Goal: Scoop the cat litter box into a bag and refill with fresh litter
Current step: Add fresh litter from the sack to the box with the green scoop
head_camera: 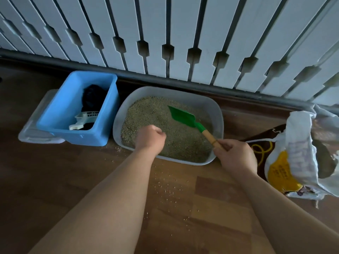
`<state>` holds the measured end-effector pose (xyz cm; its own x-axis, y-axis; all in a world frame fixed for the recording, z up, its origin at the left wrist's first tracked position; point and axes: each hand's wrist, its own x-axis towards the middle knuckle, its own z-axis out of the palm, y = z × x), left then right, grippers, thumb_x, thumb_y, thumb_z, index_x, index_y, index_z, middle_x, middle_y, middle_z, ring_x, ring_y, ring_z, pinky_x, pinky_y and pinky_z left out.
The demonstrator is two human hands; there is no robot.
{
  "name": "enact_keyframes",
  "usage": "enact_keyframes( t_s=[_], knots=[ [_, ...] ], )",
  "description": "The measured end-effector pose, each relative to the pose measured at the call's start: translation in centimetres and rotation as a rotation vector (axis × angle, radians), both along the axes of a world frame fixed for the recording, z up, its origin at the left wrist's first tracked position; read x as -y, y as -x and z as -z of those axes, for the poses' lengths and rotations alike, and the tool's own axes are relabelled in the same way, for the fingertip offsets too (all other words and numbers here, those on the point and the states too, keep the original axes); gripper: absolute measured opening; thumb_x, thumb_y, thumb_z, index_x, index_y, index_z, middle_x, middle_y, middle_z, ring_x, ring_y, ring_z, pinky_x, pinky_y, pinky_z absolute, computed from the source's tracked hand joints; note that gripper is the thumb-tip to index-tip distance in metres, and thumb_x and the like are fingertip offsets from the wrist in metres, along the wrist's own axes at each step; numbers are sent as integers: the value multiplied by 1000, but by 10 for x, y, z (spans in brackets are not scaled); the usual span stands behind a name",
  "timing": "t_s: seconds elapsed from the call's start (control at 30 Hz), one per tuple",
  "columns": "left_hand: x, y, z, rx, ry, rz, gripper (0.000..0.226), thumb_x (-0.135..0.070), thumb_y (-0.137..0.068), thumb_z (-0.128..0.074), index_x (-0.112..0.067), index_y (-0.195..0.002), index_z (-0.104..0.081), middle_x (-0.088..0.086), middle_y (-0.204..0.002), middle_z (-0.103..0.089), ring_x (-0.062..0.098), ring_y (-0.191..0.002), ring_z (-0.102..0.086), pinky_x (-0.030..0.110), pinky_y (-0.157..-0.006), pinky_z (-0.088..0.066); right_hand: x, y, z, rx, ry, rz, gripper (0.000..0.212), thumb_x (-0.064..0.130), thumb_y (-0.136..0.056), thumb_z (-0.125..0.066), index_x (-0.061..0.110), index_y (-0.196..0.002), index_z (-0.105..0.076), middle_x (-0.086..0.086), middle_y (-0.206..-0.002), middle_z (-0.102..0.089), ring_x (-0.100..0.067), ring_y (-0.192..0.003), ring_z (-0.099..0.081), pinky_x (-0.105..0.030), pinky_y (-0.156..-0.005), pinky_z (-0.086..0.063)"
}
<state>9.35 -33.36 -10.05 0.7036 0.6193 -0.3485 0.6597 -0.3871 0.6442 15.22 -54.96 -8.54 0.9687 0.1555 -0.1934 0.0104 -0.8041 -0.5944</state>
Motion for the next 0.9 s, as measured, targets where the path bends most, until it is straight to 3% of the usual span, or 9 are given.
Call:
enact_keyframes(
  t_s=[0.13, 0.23, 0.3, 0.37, 0.43, 0.57, 0.7, 0.8, 0.9],
  knots=[
    [23, -1, -9, 49, 189, -210, 25, -15, -95, -55, -15, -118, -67, -4, -87, -65, 5, -58, -53, 18, -45, -39, 22, 20, -16, -112, -54, 93, 25, 32, -88, -67, 30, -112, -72, 18, -73, -64, -7, -58, -58, -22, -44, -37],
    [35, -2, -35, 26, 187, -208, 24, -16, -94, -57, -16, -115, -68, -5, -98, -66, 5, -67, -55, 18, -49, -38, 37, 31, -43, -287, -118, 125, 17, 25, -89, -67, 23, -105, -74, 7, -68, -66, -10, -56, -57, -24, -45, -45],
    [43, -2, -60, 5, 183, -197, 24, -18, -93, -57, -19, -113, -69, -2, -105, -69, 13, -77, -61, 21, -50, -40, 45, 38, -66, -377, -108, 123, 10, 21, -90, -64, 19, -89, -74, -1, -65, -67, -12, -52, -56, -25, -46, -46],
    [50, -3, -86, -5, 170, -185, 23, -20, -92, -56, -21, -110, -70, 1, -105, -70, 20, -86, -65, 23, -55, -44, 55, 47, -95, -436, -126, 124, 15, 20, -90, -63, 20, -78, -71, -6, -67, -69, -13, -50, -55, -27, -47, -47],
    [62, -4, -115, -7, 165, -159, 21, -21, -90, -57, -23, -106, -71, 1, -102, -71, 20, -89, -67, 25, -63, -47, 69, 56, -129, -487, -194, 157, 13, 24, -90, -63, 21, -79, -69, -6, -66, -68, -12, -48, -53, -25, -44, -45],
    [96, -7, -180, -8, 183, -103, 18, -21, -89, -58, -25, -101, -71, -1, -99, -72, 16, -85, -68, 24, -63, -47, 109, 67, -193, -451, -307, 318, 18, 28, -88, -65, 14, -79, -72, -2, -53, -61, -12, -41, -48, -24, -39, -41],
    [134, -12, -231, -34, 226, -20, 19, -19, -93, -55, -23, -105, -69, -1, -98, -70, 14, -85, -66, 21, -56, -44, 152, 68, -233, -354, -199, 495, 39, 31, -88, -64, 10, -55, -66, 0, -41, -56, -10, -34, -46, -22, -40, -39],
    [156, -20, -250, -40, 216, 68, 20, -20, -91, -58, -24, -105, -71, -3, -104, -71, 15, -91, -65, 24, -71, -48, 178, 63, -247, -341, -93, 603, 40, 30, -87, -60, 4, -58, -66, -11, -53, -62, -18, -46, -50, -35, -49, -49],
    [173, -34, -259, -69, 219, 138, 21, -20, -89, -59, -23, -106, -71, -2, -100, -71, 13, -82, -63, 19, -63, -42, 197, 47, -239, -386, 3, 657, 34, 28, -87, -59, 2, -67, -69, -17, -66, -67, -28, -58, -61, -40, -61, -55]
  ],
)
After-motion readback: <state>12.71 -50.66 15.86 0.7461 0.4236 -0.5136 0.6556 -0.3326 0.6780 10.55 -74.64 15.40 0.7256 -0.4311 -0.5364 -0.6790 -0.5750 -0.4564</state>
